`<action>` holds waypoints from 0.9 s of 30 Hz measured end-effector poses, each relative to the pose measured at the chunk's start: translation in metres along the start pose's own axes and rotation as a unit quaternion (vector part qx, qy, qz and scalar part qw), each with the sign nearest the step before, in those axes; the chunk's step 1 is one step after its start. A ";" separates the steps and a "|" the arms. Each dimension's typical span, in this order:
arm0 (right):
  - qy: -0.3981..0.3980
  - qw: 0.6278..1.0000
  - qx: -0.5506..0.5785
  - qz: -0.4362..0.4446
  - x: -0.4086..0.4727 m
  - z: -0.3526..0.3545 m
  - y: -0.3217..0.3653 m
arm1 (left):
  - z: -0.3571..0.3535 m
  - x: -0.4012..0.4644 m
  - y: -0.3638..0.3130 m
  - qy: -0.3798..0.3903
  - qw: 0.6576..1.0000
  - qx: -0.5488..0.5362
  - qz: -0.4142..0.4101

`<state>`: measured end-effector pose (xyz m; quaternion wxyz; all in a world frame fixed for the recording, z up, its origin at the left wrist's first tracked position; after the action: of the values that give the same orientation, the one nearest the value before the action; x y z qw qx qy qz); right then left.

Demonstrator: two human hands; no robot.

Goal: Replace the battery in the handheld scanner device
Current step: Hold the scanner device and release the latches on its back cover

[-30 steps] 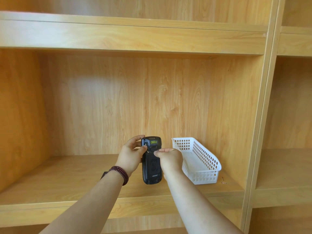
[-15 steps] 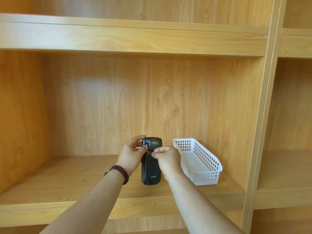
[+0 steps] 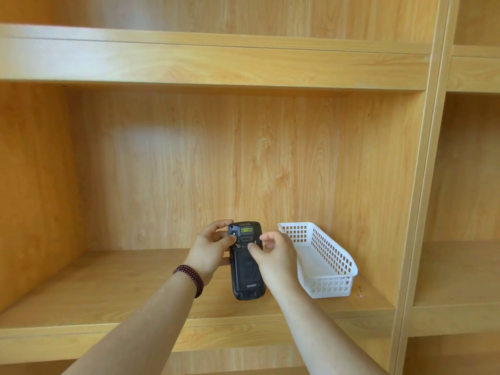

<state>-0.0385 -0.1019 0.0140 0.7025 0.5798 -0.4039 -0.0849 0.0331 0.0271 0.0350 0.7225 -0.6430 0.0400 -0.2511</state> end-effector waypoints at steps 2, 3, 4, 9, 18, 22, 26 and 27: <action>0.028 0.997 -0.053 0.058 -0.001 -0.001 0.006 | -0.001 0.000 -0.001 0.003 1.000 -0.010 0.004; 0.047 0.993 -0.072 0.081 -0.001 -0.002 0.010 | -0.002 0.000 -0.001 0.003 1.000 -0.012 0.005; 0.060 0.989 -0.090 0.102 -0.002 -0.005 0.012 | -0.002 0.000 -0.002 0.002 1.000 -0.013 0.005; 0.048 0.974 -0.165 0.148 0.000 -0.010 0.017 | -0.002 0.003 -0.006 -0.002 1.000 0.002 0.003; 0.056 0.955 -0.251 0.148 0.003 -0.019 0.022 | -0.001 0.004 -0.005 -0.006 1.000 0.019 0.004; 0.066 0.946 -0.278 0.152 0.004 -0.020 0.021 | 0.001 0.005 -0.004 -0.008 1.000 0.023 0.002; 0.071 0.941 -0.298 0.144 0.005 -0.020 0.024 | 0.001 0.005 -0.003 -0.003 1.000 0.025 0.002; 0.071 0.941 -0.300 0.138 0.005 -0.021 0.025 | 0.000 0.004 -0.003 -0.001 1.000 0.026 0.001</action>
<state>-0.0304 -0.0814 0.0383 0.8754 0.2853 -0.3851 -0.0632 0.0363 0.0253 0.0386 0.7393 -0.6241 0.0327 -0.2508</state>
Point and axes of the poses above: each hand's wrist, its own x-axis towards the middle knuckle, its own z-axis out of the back of the hand, y = z × x, the point moved 1 cm from there along x, towards the middle knuckle, and after that the axes turned 15 degrees about x, right-handed, at the moved point
